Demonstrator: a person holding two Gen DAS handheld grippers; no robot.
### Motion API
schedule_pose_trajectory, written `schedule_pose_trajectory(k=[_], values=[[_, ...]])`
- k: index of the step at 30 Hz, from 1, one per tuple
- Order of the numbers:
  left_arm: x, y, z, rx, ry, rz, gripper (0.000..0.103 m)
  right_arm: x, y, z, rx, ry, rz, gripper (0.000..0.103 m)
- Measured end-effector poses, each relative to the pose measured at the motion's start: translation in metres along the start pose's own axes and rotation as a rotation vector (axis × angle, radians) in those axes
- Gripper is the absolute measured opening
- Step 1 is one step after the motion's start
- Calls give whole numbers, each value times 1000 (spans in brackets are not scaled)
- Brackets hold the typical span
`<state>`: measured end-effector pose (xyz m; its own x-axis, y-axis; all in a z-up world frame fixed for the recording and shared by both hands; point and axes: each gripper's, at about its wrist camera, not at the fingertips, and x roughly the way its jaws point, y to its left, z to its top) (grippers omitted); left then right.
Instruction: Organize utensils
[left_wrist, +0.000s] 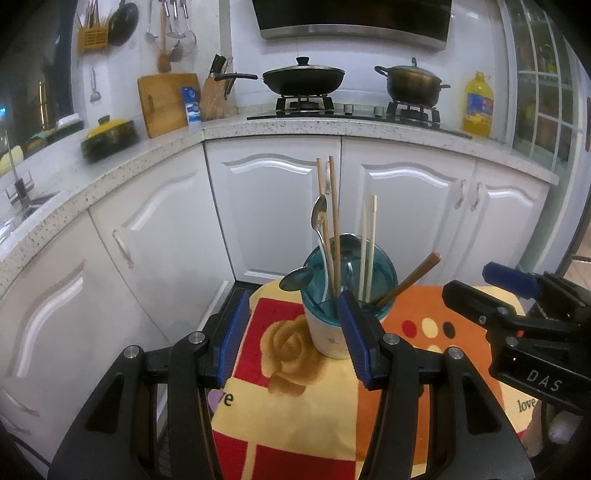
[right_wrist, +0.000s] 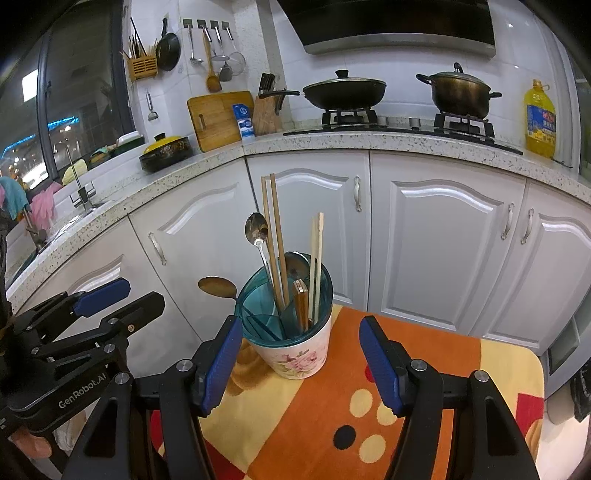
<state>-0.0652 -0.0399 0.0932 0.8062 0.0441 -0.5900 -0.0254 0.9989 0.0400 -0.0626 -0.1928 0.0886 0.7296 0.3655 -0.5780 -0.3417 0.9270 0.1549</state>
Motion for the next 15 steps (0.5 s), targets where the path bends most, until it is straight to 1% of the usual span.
schedule_pose_trajectory(k=[6, 15], values=[[1, -1, 0, 1, 12, 5, 50, 1, 2, 2, -7, 1, 1, 64], [-1, 1, 1, -13, -9, 3, 49, 2, 2, 3, -10, 2, 0, 64]])
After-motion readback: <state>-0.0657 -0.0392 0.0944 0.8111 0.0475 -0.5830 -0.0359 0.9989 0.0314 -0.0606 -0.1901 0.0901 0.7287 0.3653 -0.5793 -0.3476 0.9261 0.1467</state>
